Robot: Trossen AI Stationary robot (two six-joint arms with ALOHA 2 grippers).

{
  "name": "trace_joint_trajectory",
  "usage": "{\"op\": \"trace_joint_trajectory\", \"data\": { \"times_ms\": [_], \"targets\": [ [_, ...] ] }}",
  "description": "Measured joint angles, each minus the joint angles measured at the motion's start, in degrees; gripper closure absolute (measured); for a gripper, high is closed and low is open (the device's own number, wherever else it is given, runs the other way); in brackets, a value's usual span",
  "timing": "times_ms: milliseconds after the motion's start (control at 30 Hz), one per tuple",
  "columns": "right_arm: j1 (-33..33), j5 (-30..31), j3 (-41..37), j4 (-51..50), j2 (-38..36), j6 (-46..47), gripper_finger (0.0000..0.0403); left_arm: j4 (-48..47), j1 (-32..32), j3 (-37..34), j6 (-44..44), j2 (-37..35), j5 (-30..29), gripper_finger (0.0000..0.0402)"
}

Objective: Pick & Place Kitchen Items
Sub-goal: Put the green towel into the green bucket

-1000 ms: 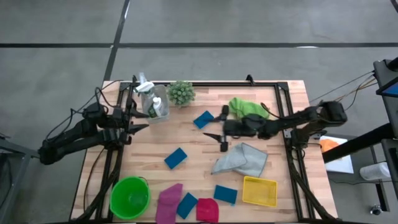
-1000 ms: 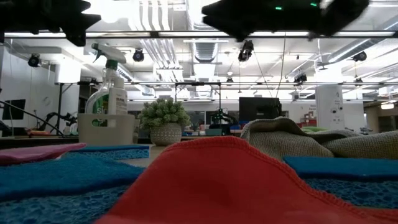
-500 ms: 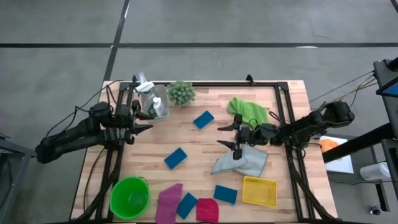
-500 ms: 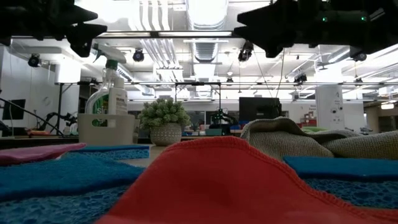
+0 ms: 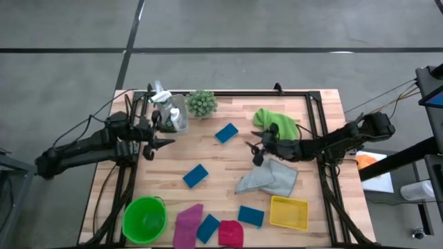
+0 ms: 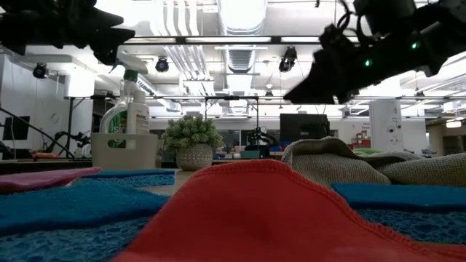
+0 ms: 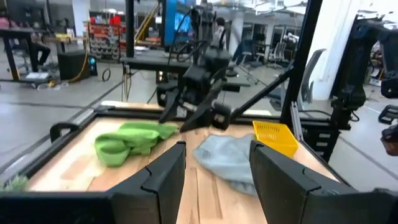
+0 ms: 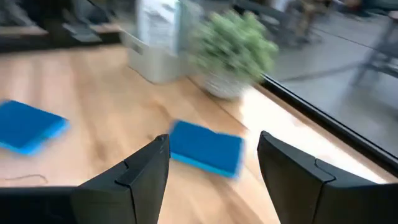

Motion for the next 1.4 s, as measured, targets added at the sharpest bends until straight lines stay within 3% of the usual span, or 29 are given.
{"op": "trace_joint_trajectory", "data": {
  "times_ms": [100, 133, 267, 367, 600, 800, 933, 1067, 1267, 1400],
  "targets": [
    [-1.63, -1.33, 0.00, -2.91, -0.78, 0.50, 0.0168, 3.97, -0.36, 0.00, 0.15, 1.67, 0.13, 0.0219],
    [-2.20, -4.85, 0.00, -2.57, -0.92, -0.04, 0.0168, 5.58, -0.67, 0.00, 0.22, 2.41, 0.85, 0.0219],
    [-4.35, -28.60, 0.00, 6.44, -0.43, -2.89, 0.0168, 10.38, -2.51, 0.00, 1.50, 5.46, 3.48, 0.0219],
    [-4.55, -35.88, 0.04, 16.54, 1.30, -3.92, 0.0168, 13.03, -3.65, 0.00, 1.84, 7.30, 3.45, 0.0219],
    [-3.31, -38.96, -0.18, 29.58, 5.30, -11.42, 0.0168, 16.55, -5.81, 0.00, 2.74, 11.51, -0.39, 0.0219],
    [-3.23, -44.35, -4.42, 42.83, 6.40, -8.83, 0.0168, 18.61, -7.71, -1.53, 2.72, 14.74, -1.69, 0.0219],
    [-3.25, -43.74, -9.77, 52.06, 6.30, -7.51, 0.0168, 20.03, -8.86, -3.66, 1.79, 14.53, -6.02, 0.0219],
    [-3.26, -40.54, -13.51, 52.10, 4.95, -7.39, 0.0168, 17.75, -10.17, -4.64, 0.86, 11.75, -8.35, 0.0219],
    [-3.26, -40.36, -15.70, 52.08, 4.95, -7.70, 0.0168, 4.27, -12.04, -3.05, -0.12, 6.07, -11.01, 0.0219],
    [-3.86, -40.35, -15.85, 52.03, 5.14, -10.64, 0.0168, 1.43, -15.10, -2.75, -1.41, 4.23, -11.66, 0.0219]
  ]
}}
